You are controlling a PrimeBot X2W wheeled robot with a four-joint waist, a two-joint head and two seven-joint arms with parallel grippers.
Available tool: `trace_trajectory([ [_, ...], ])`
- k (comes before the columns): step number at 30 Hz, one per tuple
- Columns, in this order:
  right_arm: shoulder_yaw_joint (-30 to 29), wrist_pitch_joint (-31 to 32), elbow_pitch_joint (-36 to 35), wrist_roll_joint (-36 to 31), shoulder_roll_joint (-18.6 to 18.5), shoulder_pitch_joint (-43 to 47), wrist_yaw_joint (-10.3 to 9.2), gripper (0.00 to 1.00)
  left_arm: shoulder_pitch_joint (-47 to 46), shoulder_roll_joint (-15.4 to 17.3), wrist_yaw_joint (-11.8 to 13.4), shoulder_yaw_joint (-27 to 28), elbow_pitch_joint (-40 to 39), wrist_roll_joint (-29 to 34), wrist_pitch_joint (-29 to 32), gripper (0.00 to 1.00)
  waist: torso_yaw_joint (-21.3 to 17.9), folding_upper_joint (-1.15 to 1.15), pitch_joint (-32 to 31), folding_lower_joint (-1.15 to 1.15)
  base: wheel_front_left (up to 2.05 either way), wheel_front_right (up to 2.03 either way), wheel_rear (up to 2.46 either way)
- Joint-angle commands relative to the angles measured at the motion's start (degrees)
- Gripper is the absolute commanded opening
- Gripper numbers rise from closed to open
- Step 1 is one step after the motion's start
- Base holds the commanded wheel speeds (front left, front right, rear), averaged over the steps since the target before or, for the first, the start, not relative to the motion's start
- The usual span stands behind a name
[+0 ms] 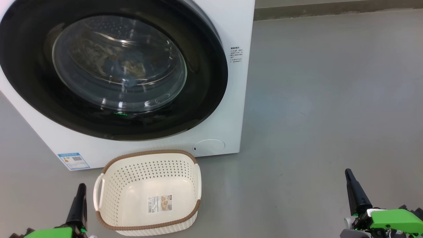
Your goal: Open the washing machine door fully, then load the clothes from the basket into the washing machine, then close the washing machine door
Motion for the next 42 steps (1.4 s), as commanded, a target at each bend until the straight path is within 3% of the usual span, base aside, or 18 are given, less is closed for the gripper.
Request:
trace_trajectory([
  [1, 1.40, 0.44, -1.42, 0.23, -0.74, -2.29, -0.08, 0.00, -2.24, 1.15, -0.18, 1.92, -1.04, -0.18, 0.20, 0.00, 0.00, 0.00, 0.00, 0.00, 0.00, 0.00, 0.00],
  [42, 1.40, 0.43, -1.42, 0.23, -0.74, -2.29, -0.08, 0.00, -2.24, 1.13, -0.18, 1.96, -1.04, -0.15, 0.22, 0.00, 0.00, 0.00, 0.00, 0.00, 0.00, 0.00, 0.00],
])
